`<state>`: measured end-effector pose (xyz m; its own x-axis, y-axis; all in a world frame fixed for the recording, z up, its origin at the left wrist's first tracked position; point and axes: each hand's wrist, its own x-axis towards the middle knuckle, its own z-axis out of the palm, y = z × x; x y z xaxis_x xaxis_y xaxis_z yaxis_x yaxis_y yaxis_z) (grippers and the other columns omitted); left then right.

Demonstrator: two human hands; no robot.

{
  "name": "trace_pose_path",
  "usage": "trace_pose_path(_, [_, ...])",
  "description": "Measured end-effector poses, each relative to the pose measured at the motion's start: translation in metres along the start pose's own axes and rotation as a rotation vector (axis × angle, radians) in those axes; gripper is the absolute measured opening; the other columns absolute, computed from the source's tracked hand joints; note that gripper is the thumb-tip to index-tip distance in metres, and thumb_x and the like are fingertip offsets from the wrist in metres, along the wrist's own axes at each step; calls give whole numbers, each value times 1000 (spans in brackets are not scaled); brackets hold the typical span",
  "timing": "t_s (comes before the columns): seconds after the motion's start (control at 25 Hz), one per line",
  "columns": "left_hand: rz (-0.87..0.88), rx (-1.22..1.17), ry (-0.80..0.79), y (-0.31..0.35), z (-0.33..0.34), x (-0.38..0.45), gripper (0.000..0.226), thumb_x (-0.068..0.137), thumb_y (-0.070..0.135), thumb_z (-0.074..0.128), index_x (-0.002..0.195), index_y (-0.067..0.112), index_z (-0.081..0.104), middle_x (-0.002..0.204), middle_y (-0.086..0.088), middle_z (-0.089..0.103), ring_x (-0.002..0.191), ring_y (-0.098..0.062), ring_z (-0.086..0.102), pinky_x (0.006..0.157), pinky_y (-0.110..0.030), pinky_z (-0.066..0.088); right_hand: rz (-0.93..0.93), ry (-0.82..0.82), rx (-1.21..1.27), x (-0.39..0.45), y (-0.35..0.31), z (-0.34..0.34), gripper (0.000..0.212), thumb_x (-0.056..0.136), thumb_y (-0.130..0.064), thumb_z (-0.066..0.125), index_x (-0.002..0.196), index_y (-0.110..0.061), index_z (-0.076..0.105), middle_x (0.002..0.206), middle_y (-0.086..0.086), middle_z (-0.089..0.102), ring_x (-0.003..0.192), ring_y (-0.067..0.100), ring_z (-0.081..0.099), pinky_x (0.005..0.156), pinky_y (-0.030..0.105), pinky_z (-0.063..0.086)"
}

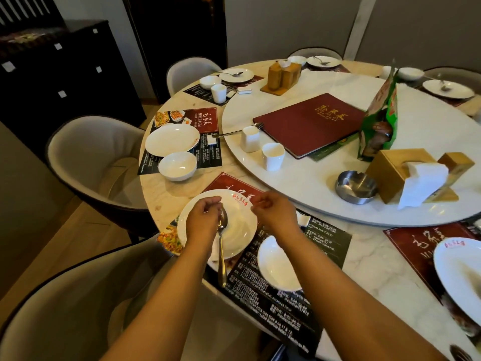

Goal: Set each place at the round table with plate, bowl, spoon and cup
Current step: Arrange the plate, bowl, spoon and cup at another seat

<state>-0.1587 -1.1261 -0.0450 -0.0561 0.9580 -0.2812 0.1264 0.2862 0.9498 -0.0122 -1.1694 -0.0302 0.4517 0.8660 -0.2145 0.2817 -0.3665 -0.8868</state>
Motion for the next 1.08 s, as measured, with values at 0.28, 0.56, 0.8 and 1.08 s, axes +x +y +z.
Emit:
trace_pose_path(0.28, [-8, -24, -229, 32, 98, 82, 25, 96, 9, 49, 115, 15, 62, 109, -1, 64, 99, -16, 59, 86, -31, 47, -79, 98, -36, 141, 10, -45, 80, 77, -15, 78, 143, -14, 32, 146, 11, 40, 129, 29, 45, 103, 41, 43])
trace_pose_path(0.56, [-43, -91, -348, 29, 149, 119, 37, 99, 19, 39, 132, 26, 54, 134, 0, 56, 125, -16, 50, 100, -30, 39, -148, -135, 100, 198, 22, -47, 80, 78, -1, 75, 144, -20, 35, 127, -1, 51, 109, 17, 52, 86, 23, 49])
trace_pose_path(0.8, [5, -103, -407, 47, 141, 70, 29, 100, 25, 37, 115, 26, 61, 116, 5, 65, 111, -13, 61, 94, -31, 46, -232, 130, 140, 136, 41, -61, 69, 67, -19, 85, 123, -27, 47, 119, -12, 55, 95, 7, 55, 71, 20, 47])
trace_pose_path(1.08, [52, 81, -627, 30, 138, -27, 45, 102, 40, 29, 117, 18, 66, 94, 8, 69, 90, -8, 66, 89, -29, 46, -136, 359, 122, 14, 86, -100, 67, 65, -28, 86, 117, -33, 45, 118, -9, 57, 101, 13, 58, 77, 27, 52])
